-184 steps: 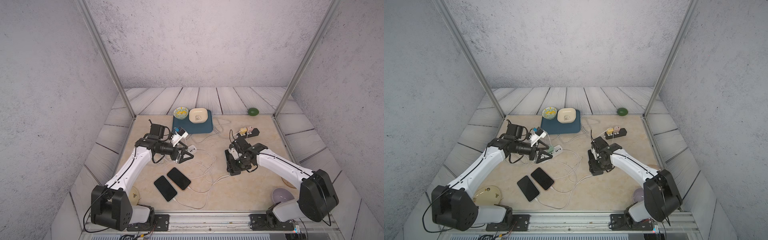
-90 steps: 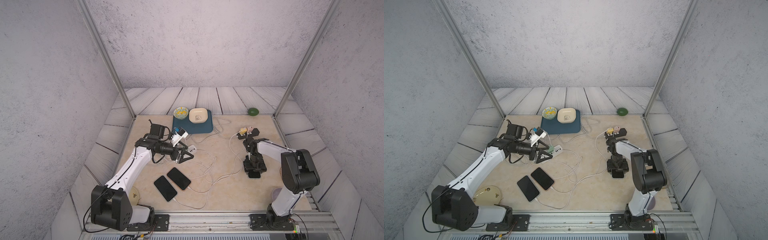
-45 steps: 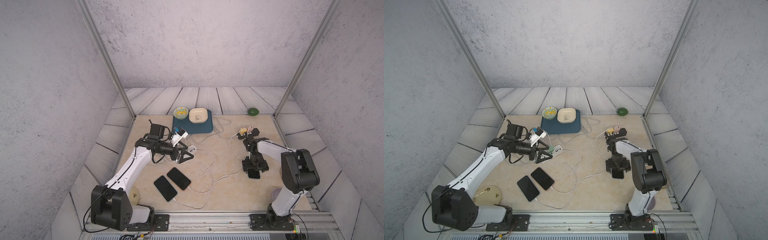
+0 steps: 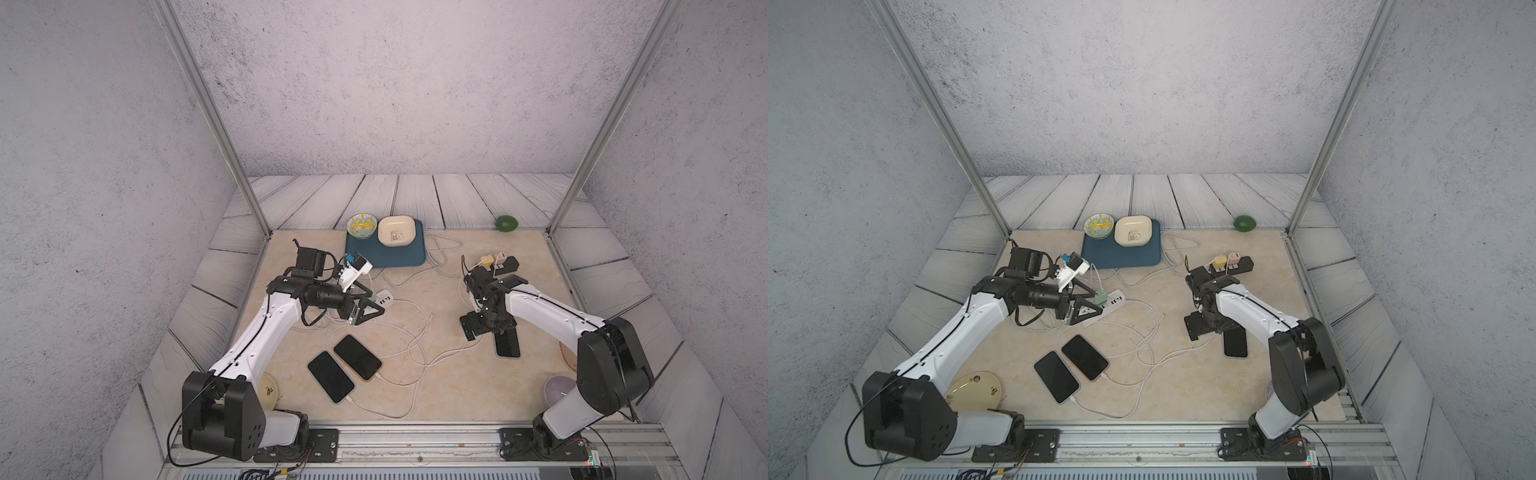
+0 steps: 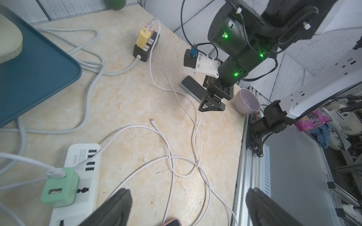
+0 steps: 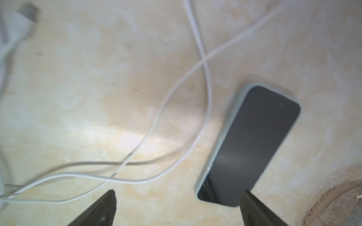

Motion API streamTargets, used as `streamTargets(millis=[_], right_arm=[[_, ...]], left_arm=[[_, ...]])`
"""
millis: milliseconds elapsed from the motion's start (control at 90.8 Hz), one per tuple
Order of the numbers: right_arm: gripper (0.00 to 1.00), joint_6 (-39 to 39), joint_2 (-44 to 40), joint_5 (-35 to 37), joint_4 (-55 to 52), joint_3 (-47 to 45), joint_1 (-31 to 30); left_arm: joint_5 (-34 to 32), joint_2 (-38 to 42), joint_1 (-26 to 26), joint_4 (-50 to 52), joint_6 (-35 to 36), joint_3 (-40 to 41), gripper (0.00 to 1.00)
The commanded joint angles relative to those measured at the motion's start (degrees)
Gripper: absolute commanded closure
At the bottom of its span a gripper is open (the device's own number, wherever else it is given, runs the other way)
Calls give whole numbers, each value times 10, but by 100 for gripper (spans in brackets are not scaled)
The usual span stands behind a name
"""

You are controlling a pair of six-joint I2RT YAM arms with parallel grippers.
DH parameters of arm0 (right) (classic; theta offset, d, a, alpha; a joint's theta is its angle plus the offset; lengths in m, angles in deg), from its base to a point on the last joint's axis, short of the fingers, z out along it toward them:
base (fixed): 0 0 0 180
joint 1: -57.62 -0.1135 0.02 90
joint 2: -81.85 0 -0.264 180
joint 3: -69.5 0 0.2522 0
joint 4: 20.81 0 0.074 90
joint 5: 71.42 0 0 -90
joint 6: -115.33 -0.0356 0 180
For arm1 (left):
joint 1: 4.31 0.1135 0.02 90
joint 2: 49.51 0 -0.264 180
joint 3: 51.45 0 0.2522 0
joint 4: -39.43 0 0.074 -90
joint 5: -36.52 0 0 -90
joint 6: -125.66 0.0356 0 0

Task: Unplug the charging cable from the phone
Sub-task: Pick up the phone at the center of the board.

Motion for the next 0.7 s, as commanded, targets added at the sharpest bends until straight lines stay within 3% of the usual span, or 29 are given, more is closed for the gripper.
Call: streamTargets(millis=[0,264,694], right_arm=[[1,18,-5,-37,30,23,-53],[1,11,39,-39,102,67,-184],[1,16,111,-6,220,102,-321]], left_arm=[[7,16,14,-2,-1,3,2],[12,27,62,-10,-5,10,2],[22,41,124,-10,-13,7,2]])
